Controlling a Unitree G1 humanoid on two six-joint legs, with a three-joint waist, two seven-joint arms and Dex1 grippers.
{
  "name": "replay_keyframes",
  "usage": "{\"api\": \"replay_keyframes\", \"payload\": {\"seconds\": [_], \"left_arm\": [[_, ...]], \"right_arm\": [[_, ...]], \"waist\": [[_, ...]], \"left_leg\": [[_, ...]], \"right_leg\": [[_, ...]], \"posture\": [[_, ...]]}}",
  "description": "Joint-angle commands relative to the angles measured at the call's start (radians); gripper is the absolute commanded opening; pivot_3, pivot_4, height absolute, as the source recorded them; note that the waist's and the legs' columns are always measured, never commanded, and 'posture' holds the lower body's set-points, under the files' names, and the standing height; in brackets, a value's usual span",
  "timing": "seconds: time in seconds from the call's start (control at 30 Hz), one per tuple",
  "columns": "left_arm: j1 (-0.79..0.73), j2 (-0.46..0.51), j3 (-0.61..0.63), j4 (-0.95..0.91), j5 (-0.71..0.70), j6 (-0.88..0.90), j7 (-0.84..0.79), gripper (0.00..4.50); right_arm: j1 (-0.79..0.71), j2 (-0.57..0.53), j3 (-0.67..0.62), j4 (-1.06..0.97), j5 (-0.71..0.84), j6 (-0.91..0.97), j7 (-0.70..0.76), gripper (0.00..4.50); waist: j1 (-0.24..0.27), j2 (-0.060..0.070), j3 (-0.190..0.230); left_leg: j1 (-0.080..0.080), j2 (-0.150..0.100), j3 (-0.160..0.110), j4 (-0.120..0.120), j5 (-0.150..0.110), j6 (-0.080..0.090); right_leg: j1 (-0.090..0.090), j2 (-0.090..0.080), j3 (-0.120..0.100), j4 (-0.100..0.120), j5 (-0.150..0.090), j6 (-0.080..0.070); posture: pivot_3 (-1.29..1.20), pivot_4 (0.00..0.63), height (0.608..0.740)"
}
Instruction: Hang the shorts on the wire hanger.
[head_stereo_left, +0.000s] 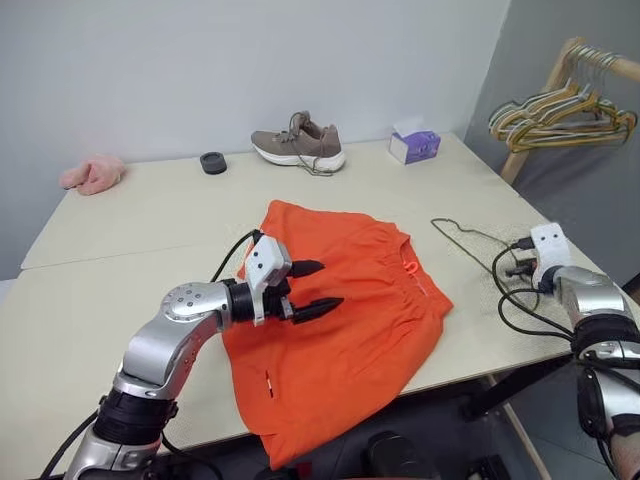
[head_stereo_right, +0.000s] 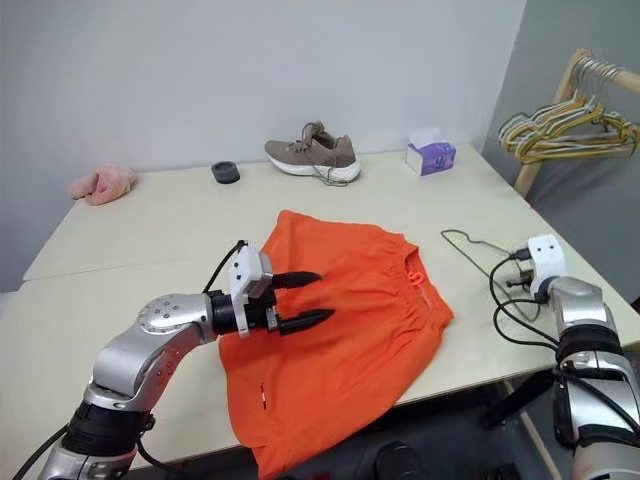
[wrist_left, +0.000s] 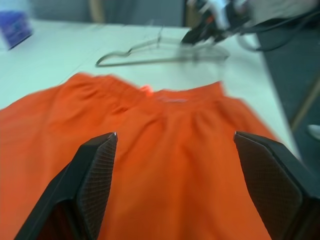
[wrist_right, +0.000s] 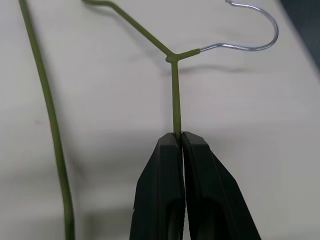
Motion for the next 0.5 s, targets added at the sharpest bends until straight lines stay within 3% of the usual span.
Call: {"api": "replay_keyframes", "payload": {"seconds": [0.03,0.33,0.5], "left_arm": [[-0.058,-0.016,0.045,0.048,0.039,-0.052,0.057,4.49],[-0.182,0.003,0.091,0.231,0.081,-0.112,0.063,4.49],[-0.261,0.099,0.072,0.317,0.055,-0.038,-0.104,4.49]], "right_arm": [[0.052,-0.035,0.017,-0.259,-0.024,-0.065,0.014,0.0],[0.164,-0.06,0.097,-0.602,-0.132,-0.251,0.015,0.0],[0.168,-0.092,0.196,-0.717,-0.201,-0.529,0.075,0.0]], "waist": [[0.006,0.0,0.0],[0.015,0.001,0.0],[0.01,0.001,0.0]], "left_leg": [[-0.003,0.001,-0.001,0.0,0.0,0.0],[-0.009,0.0,-0.001,0.001,0.0,0.0],[-0.01,0.0,-0.001,0.001,0.0,0.0]], "right_leg": [[-0.002,0.001,-0.001,0.001,0.0,0.0],[-0.007,0.0,-0.001,0.001,0.0,0.0],[-0.009,0.0,-0.002,0.002,0.0,0.0]], "posture": [[-0.22,0.038,0.74],[-0.23,0.037,0.74],[-0.24,0.033,0.74]]}}
